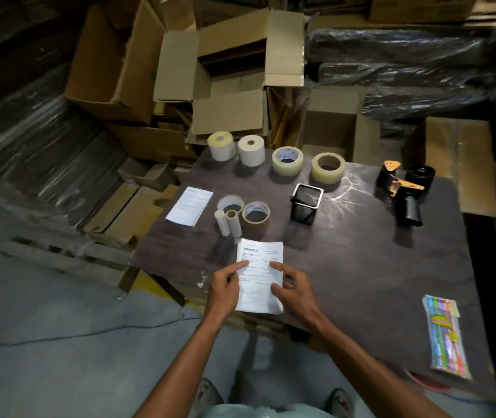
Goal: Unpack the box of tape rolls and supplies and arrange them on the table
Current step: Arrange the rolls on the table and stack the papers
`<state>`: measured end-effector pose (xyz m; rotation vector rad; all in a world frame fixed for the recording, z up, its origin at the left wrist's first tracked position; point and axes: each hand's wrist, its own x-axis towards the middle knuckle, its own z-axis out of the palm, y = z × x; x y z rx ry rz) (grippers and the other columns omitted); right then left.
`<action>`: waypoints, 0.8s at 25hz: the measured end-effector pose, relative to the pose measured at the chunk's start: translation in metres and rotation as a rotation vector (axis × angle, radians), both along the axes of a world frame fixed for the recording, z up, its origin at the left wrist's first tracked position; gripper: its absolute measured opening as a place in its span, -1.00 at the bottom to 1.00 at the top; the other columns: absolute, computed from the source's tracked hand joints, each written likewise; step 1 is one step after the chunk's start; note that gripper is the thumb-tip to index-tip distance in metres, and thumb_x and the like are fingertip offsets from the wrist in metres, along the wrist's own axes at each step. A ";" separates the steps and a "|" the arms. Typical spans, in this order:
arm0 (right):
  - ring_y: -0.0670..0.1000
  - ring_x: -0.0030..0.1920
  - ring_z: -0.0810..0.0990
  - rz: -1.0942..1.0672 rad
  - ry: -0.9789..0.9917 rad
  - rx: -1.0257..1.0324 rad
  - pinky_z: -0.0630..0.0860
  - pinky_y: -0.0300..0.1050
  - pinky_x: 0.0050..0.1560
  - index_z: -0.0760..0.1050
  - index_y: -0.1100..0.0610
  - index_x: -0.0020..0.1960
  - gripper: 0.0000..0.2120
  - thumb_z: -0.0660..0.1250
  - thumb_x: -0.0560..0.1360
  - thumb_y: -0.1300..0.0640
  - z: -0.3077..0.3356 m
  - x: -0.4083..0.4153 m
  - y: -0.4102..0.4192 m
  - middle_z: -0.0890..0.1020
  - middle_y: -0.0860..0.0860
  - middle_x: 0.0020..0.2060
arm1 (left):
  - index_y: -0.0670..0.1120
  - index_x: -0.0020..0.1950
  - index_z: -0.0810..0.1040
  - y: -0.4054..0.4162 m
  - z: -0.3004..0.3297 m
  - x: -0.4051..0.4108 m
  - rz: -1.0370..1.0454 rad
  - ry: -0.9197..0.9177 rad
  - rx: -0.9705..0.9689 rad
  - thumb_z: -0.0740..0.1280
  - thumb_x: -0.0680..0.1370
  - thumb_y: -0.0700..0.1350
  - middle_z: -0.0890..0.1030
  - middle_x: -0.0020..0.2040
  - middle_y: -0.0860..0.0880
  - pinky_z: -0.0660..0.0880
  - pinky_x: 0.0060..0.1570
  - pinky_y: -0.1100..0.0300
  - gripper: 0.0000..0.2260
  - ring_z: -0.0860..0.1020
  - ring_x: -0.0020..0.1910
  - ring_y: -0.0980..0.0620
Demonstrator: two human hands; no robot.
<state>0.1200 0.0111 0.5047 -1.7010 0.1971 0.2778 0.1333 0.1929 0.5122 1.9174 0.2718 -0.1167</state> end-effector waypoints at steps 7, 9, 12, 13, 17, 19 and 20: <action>0.11 0.32 0.51 -0.130 0.028 -0.020 0.59 0.03 0.18 0.49 0.04 0.35 -0.54 0.38 0.49 0.32 0.015 0.017 0.124 0.46 0.07 0.40 | -0.13 0.21 0.64 0.120 0.012 0.031 0.050 -0.030 -0.092 0.36 0.57 -0.25 0.67 0.10 0.00 0.59 -0.15 0.33 -0.78 0.63 0.00 0.14; 0.11 0.34 0.49 -0.150 0.030 -0.036 0.59 -0.01 0.16 0.48 0.06 0.36 -0.54 0.38 0.50 0.32 0.018 0.026 0.155 0.45 0.06 0.41 | -0.13 0.20 0.65 0.150 0.012 0.045 0.036 -0.027 -0.097 0.38 0.56 -0.24 0.68 0.09 0.00 0.63 0.00 0.16 -0.78 0.65 0.02 0.09; 0.10 0.34 0.49 -0.176 0.018 -0.077 0.58 0.04 0.18 0.48 0.04 0.35 -0.55 0.39 0.50 0.28 0.018 0.042 0.186 0.46 0.07 0.41 | -0.09 0.19 0.66 0.181 0.006 0.066 -0.003 0.006 -0.116 0.40 0.56 -0.21 0.69 0.09 0.02 0.64 0.04 0.04 -0.79 0.66 0.05 0.06; 0.10 0.33 0.50 -0.190 0.020 -0.090 0.59 0.04 0.17 0.49 0.02 0.34 -0.55 0.40 0.49 0.28 0.017 0.051 0.194 0.47 0.07 0.40 | -0.09 0.18 0.67 0.190 0.004 0.077 -0.012 0.007 -0.113 0.40 0.55 -0.21 0.70 0.09 0.02 0.65 0.03 0.04 -0.79 0.66 0.05 0.06; -0.02 0.23 0.54 -0.216 0.008 -0.058 0.64 -0.12 0.04 0.49 0.04 0.33 -0.55 0.37 0.49 0.32 0.012 0.096 0.221 0.48 0.03 0.38 | -0.13 0.18 0.65 0.210 0.004 0.123 -0.015 -0.012 -0.080 0.39 0.56 -0.24 0.67 0.10 0.01 0.62 -0.12 0.30 -0.79 0.64 0.00 0.10; -0.01 0.23 0.55 -0.215 0.007 -0.075 0.64 -0.06 0.07 0.50 0.03 0.32 -0.55 0.37 0.47 0.32 0.006 0.125 0.232 0.50 0.04 0.37 | -0.15 0.19 0.64 0.220 0.003 0.150 -0.001 0.003 -0.054 0.37 0.57 -0.24 0.63 0.10 0.03 0.55 -0.25 0.44 -0.79 0.61 -0.03 0.12; 0.01 0.25 0.55 -0.216 0.002 -0.091 0.63 -0.02 0.10 0.49 0.02 0.32 -0.54 0.36 0.47 0.32 0.004 0.138 0.237 0.51 0.05 0.36 | -0.13 0.19 0.65 0.225 0.001 0.163 -0.002 0.004 -0.029 0.37 0.57 -0.23 0.63 0.11 0.03 0.54 -0.27 0.46 -0.80 0.60 -0.03 0.11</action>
